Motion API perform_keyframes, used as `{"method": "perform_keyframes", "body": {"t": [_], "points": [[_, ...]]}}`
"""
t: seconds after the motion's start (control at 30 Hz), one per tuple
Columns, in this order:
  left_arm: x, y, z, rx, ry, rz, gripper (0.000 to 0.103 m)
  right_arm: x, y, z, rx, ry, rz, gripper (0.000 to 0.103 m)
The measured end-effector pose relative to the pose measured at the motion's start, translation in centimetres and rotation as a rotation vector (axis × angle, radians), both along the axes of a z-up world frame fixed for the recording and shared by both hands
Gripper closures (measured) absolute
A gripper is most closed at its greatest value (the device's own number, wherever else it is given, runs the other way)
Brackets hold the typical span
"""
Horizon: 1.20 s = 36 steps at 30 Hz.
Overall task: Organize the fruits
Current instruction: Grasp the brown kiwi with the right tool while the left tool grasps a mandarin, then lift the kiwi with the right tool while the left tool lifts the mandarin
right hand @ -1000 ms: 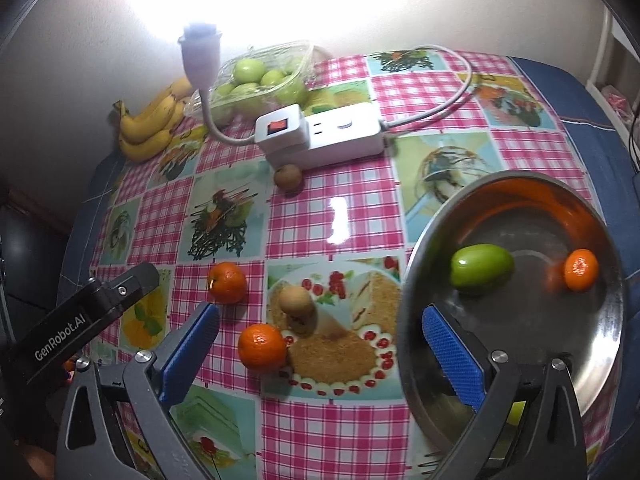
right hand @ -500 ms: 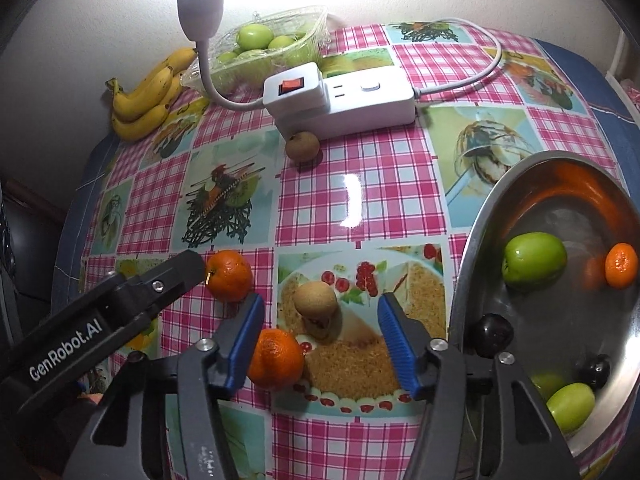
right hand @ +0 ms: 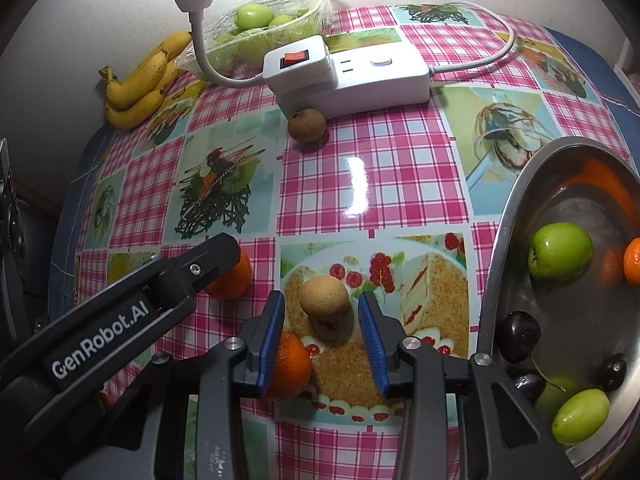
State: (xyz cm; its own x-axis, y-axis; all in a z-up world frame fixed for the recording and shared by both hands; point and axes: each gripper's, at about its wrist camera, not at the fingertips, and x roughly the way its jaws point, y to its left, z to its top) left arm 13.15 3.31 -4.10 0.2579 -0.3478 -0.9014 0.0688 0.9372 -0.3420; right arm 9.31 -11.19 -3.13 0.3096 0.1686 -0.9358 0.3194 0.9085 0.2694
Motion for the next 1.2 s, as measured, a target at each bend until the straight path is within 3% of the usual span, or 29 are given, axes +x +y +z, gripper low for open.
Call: {"method": "perform_keyframes", "body": {"t": [0.27, 0.6, 1.2], "points": [[0.3, -0.6, -0.5, 0.001, 0.005, -0.016, 0.062, 0.2, 0.1, -0.2, 0.001, 0.004, -0.005, 0.076], [0.2, -0.7, -0.4, 0.01, -0.013, -0.021, 0.065, -0.1, -0.4, 0.1, 0.002, -0.002, -0.021, 0.076], [-1.5, -1.0, 5.7, 0.053, -0.134, -0.045, 0.065, -2.1, -2.2, 4.9, -0.026, -0.033, -0.078, 0.076]]}}
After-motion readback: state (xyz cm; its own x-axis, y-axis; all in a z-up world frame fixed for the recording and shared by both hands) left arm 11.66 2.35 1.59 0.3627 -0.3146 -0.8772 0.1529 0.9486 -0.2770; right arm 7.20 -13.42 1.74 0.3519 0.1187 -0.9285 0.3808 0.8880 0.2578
